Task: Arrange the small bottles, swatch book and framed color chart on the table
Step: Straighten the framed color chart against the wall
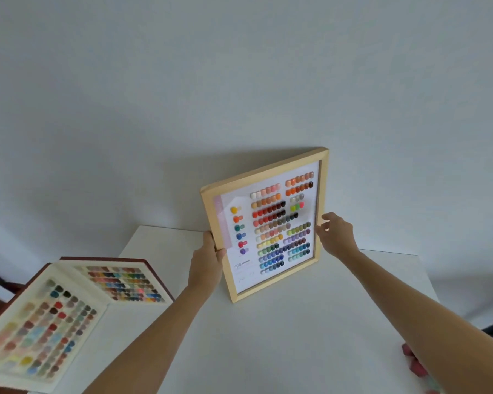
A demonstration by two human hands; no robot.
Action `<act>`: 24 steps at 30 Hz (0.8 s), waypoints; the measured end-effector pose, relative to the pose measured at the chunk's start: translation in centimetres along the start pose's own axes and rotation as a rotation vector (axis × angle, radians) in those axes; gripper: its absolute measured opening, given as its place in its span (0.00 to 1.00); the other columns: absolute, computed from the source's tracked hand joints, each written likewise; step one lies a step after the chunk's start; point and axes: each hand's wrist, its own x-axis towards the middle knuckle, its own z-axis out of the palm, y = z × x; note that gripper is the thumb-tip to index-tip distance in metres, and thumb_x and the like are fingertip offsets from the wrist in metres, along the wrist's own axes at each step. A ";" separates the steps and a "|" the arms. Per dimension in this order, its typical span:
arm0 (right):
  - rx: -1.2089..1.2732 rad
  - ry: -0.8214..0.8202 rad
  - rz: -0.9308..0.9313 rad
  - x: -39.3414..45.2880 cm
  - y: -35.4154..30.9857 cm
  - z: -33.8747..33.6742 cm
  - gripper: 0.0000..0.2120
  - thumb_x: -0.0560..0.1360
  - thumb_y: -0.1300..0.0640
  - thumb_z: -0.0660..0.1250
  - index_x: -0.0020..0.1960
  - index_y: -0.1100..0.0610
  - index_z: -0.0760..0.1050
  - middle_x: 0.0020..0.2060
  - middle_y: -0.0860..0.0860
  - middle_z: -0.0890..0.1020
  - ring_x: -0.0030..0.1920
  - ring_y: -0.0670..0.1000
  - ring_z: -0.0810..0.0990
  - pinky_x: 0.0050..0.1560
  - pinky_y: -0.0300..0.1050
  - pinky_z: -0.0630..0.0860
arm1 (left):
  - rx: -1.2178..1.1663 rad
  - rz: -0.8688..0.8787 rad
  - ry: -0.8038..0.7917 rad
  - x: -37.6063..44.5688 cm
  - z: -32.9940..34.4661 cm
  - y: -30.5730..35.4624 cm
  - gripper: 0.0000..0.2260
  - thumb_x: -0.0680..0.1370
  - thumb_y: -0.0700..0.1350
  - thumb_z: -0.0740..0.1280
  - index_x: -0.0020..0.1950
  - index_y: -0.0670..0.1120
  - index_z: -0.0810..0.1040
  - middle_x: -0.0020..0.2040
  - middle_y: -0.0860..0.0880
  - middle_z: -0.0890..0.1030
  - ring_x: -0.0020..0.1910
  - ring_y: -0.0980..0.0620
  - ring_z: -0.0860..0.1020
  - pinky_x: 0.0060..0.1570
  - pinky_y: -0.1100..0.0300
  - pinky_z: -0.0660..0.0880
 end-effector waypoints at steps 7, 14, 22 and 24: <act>0.069 -0.035 0.102 2.2 1.1 0.8 0.22 0.76 0.60 0.65 0.67 0.59 0.61 0.56 0.58 0.79 0.47 0.57 0.80 0.44 0.51 0.78 | 0.010 0.007 -0.093 5.1 -0.5 -1.0 0.16 0.78 0.42 0.66 0.63 0.48 0.65 0.57 0.47 0.80 0.55 0.48 0.81 0.45 0.58 0.80; 0.091 0.033 0.118 3.2 2.7 1.5 0.07 0.77 0.64 0.61 0.55 0.59 0.68 0.48 0.56 0.80 0.42 0.56 0.79 0.38 0.48 0.79 | 0.029 0.027 -0.118 9.9 -0.3 -1.2 0.15 0.79 0.39 0.64 0.63 0.46 0.65 0.57 0.45 0.79 0.56 0.46 0.80 0.48 0.55 0.79; 0.135 0.108 0.156 4.1 2.5 3.1 0.05 0.78 0.64 0.59 0.53 0.58 0.67 0.42 0.53 0.77 0.34 0.47 0.75 0.26 0.37 0.71 | 0.046 0.055 -0.153 13.6 -0.2 -0.9 0.18 0.79 0.38 0.64 0.66 0.45 0.63 0.60 0.43 0.78 0.58 0.42 0.79 0.52 0.47 0.80; 0.134 0.109 0.163 4.4 2.4 3.2 0.05 0.78 0.64 0.59 0.54 0.58 0.67 0.43 0.53 0.77 0.34 0.47 0.76 0.27 0.37 0.71 | 0.050 0.048 -0.169 14.0 -0.1 -0.9 0.18 0.79 0.39 0.64 0.67 0.46 0.63 0.60 0.43 0.78 0.59 0.42 0.79 0.53 0.45 0.79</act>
